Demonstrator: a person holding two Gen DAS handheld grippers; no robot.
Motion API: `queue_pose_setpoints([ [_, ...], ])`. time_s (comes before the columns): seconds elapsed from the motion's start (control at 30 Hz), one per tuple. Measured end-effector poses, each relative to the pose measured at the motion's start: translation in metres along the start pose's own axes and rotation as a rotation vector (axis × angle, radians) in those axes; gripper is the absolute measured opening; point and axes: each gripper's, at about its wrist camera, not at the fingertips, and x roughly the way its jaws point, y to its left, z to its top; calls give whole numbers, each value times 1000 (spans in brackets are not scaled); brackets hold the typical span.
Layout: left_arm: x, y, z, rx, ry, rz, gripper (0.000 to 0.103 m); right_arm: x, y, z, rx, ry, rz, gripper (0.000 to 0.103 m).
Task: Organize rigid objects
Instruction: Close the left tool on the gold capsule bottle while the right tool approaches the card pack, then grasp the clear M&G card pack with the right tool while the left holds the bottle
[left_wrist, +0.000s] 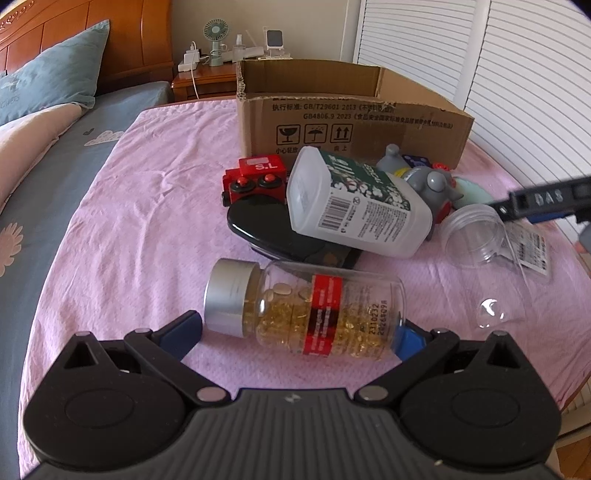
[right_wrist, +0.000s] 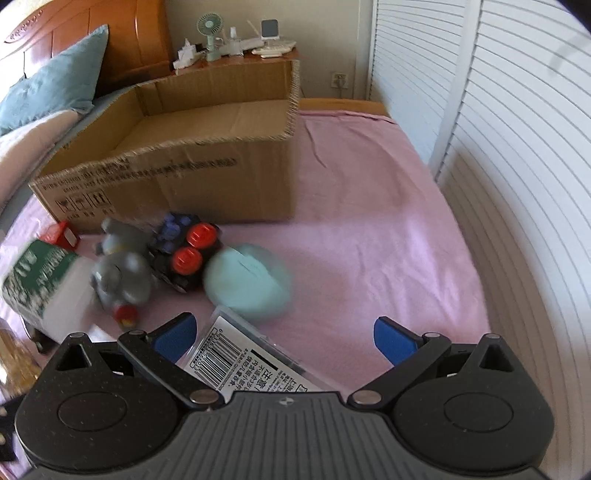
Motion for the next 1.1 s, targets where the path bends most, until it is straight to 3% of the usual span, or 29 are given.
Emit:
queue_pose_setpoints([
  [0.13,0,-1,0,4,2,3,103,-9,-16,-16,9,2,-44,103],
  [0.37,-1,-4,-3,29,11,20,103,-26,-22,-44,-22,44,9,103],
  [0.53,-1,-3,-3,34,14,18,103,-26,-25,-55,-65,26,-51,103],
  [0.67,-1,-3,-3,35,15,18,102,-25,-36,-46,-50,3,-159,103],
  [0.73,-1,-3,-3,37,15,18,103,-27,-39,-44,-26,-7,-134,103],
  [0.83,0,-3,-3,40,13,15,103,-31,-35,-50,-24,-18,-18,103],
  [1.1,1,-1,-3,61,8,0,103,-22,-10,-55,-88,-66,-3,103],
])
